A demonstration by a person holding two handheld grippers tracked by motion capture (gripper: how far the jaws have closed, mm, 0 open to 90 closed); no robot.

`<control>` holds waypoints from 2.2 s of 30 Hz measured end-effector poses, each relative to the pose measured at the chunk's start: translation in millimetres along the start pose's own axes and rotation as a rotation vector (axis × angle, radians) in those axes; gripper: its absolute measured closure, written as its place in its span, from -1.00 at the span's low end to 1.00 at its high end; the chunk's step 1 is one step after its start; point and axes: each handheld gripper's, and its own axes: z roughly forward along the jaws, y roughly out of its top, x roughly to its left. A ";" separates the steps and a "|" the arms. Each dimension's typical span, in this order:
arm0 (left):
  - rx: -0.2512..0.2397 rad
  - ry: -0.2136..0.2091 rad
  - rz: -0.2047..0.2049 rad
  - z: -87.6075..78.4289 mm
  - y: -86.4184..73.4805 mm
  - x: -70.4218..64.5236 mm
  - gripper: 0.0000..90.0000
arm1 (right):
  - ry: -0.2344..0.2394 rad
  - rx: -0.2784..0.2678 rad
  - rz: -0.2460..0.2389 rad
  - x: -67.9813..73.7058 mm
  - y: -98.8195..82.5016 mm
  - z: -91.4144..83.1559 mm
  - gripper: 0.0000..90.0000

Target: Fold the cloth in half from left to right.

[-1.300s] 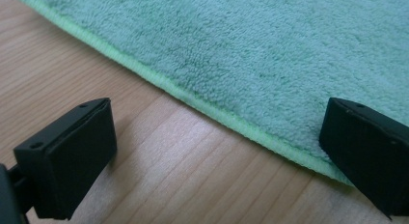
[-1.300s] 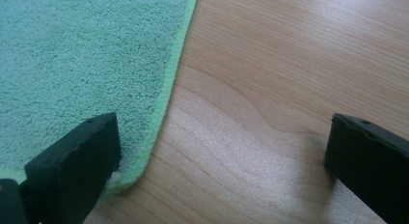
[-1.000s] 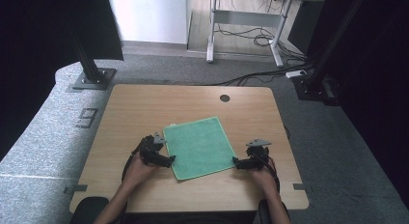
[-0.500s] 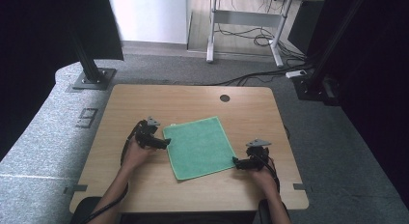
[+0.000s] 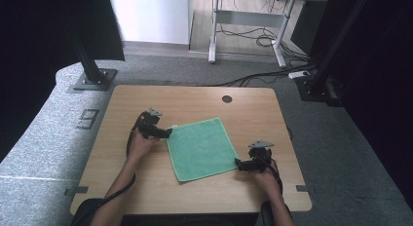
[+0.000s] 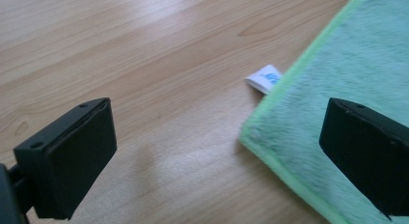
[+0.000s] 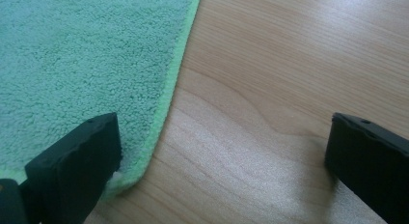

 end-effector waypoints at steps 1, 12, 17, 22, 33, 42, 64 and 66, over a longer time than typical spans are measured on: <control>0.002 0.006 -0.006 2.6 -0.7 1.2 -1.00 | 0.000 0.000 0.000 0.0 0.0 0.0 -1.00; 0.019 0.024 -0.006 19.4 -6.4 5.2 -1.00 | 0.000 0.000 0.000 0.0 0.0 0.0 -1.00; 0.031 -0.016 -0.034 20.4 -6.2 9.9 -0.97 | 0.000 0.002 0.004 0.1 0.2 -0.2 -1.00; 0.030 -0.015 -0.035 20.3 -6.4 9.7 -0.96 | 0.005 0.027 0.013 1.9 3.2 -2.0 -0.98; 0.031 -0.012 -0.038 20.3 -6.5 9.4 -0.97 | 0.085 -0.005 -0.037 21.1 20.7 -12.2 -1.00; 0.031 -0.012 -0.037 20.2 -6.5 9.5 -0.97 | 0.181 -0.011 -0.098 53.4 35.3 -8.3 -1.00; 0.028 -0.011 -0.038 20.4 -6.7 9.3 -0.97 | 0.406 0.042 -0.283 155.0 61.5 12.5 -0.98; 0.029 -0.011 -0.039 20.3 -6.7 9.3 -0.96 | 0.420 0.043 -0.303 163.9 62.9 12.8 -0.92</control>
